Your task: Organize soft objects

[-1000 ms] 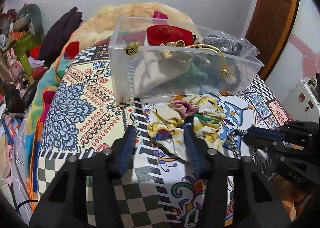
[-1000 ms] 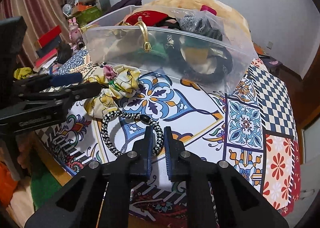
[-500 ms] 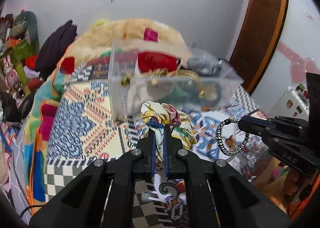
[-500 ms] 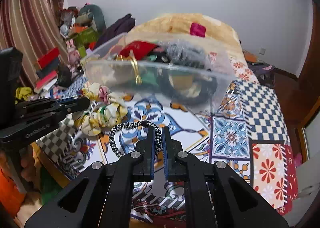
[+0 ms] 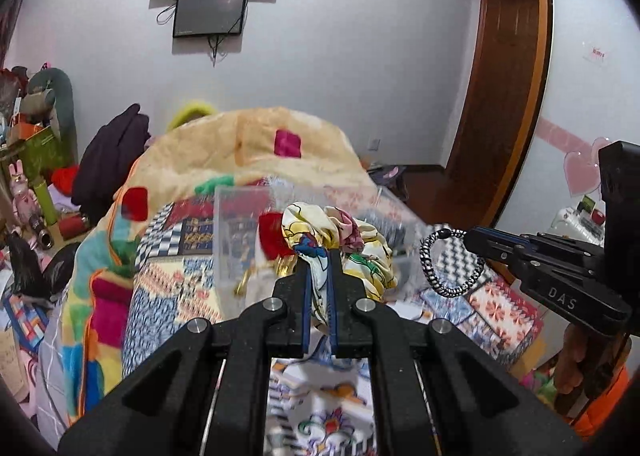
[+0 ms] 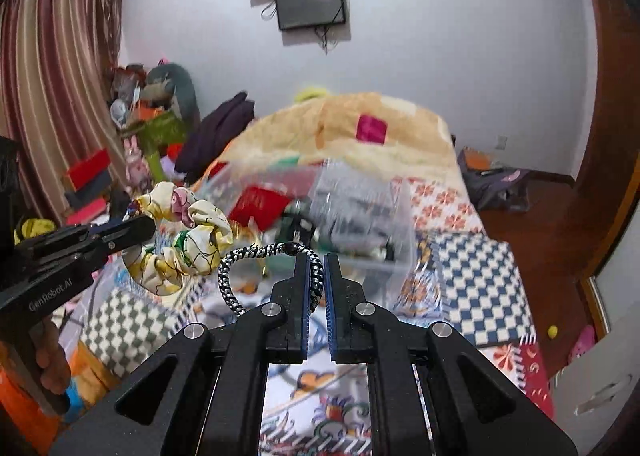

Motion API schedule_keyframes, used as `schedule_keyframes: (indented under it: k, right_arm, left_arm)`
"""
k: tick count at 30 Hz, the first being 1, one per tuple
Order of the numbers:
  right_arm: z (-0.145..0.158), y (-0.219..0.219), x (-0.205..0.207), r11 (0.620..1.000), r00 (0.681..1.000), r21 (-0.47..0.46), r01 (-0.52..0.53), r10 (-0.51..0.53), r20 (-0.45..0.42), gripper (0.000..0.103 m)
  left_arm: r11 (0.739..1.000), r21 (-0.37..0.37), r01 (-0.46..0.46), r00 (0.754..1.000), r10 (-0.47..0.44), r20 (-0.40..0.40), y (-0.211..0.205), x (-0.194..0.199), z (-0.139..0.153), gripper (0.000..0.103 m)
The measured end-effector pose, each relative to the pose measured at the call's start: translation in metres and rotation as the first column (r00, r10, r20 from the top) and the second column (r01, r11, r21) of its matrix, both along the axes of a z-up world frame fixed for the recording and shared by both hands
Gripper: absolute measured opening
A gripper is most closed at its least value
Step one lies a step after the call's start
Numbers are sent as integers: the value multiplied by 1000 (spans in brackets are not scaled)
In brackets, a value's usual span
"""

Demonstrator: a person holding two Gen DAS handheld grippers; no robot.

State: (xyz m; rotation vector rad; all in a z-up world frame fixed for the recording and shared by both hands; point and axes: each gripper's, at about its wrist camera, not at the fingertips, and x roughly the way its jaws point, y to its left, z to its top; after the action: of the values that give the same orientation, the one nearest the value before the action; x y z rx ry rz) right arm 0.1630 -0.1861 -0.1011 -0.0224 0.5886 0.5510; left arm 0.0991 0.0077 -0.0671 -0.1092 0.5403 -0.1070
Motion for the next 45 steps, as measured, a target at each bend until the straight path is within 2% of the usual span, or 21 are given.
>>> schedule_keyframes:
  k: [6, 9, 15, 25, 27, 29, 30, 31, 32, 33, 34, 40, 45]
  right_arm:
    - [17, -2, 22, 997, 999, 66, 32, -33, 21, 6]
    - [17, 4, 34, 996, 999, 70, 48, -50, 19, 6]
    - [4, 22, 58, 998, 999, 52, 46, -45, -26, 6]
    - [-26, 42, 74, 998, 996, -47, 31, -35, -86, 6]
    - [-26, 41, 74, 998, 996, -61, 33, -38, -82, 6]
    - [-27, 39, 75, 997, 995, -70, 33, -39, -88, 7]
    - [-28, 38, 76, 997, 995, -73, 33, -40, -95, 10]
    - [-28, 37, 77, 997, 994, -72, 33, -40, -105, 14]
    - [-29, 35, 78, 997, 993, -69, 33, -40, -114, 26]
    - [-28, 32, 78, 997, 993, -63, 35, -43, -114, 39]
    - [-28, 31, 77, 997, 993, -60, 39, -45, -110, 43]
    - [-10, 18, 63, 998, 997, -41, 38, -41, -63, 45]
    - [19, 5, 43, 1000, 1000, 8, 30, -30, 8, 45]
  left_arm:
    - [998, -56, -24, 1000, 25, 13, 9, 27, 11, 6]
    - [997, -65, -44, 999, 45, 11, 13, 42, 10, 6]
    - [998, -34, -47, 998, 45, -36, 8, 68, -7, 6]
    - [998, 33, -54, 989, 59, -139, 0, 97, -44, 6]
    - [998, 31, -49, 987, 53, -153, 1, 100, -47, 8]
    - [998, 42, -51, 986, 57, -154, 0, 98, -48, 19]
    - [998, 49, -50, 987, 57, -153, 0, 95, -47, 22]
    - [997, 53, -51, 987, 58, -151, 0, 94, -46, 31]
    - [997, 59, -52, 988, 60, -143, 0, 90, -44, 40]
    - [997, 62, -51, 989, 59, -135, -1, 87, -42, 43]
    - [997, 65, -49, 991, 57, -123, -2, 83, -40, 47]
    - [996, 81, -36, 997, 41, -61, -5, 60, -18, 48]
    - [997, 71, -23, 1000, 22, 8, -11, 39, 8, 48]
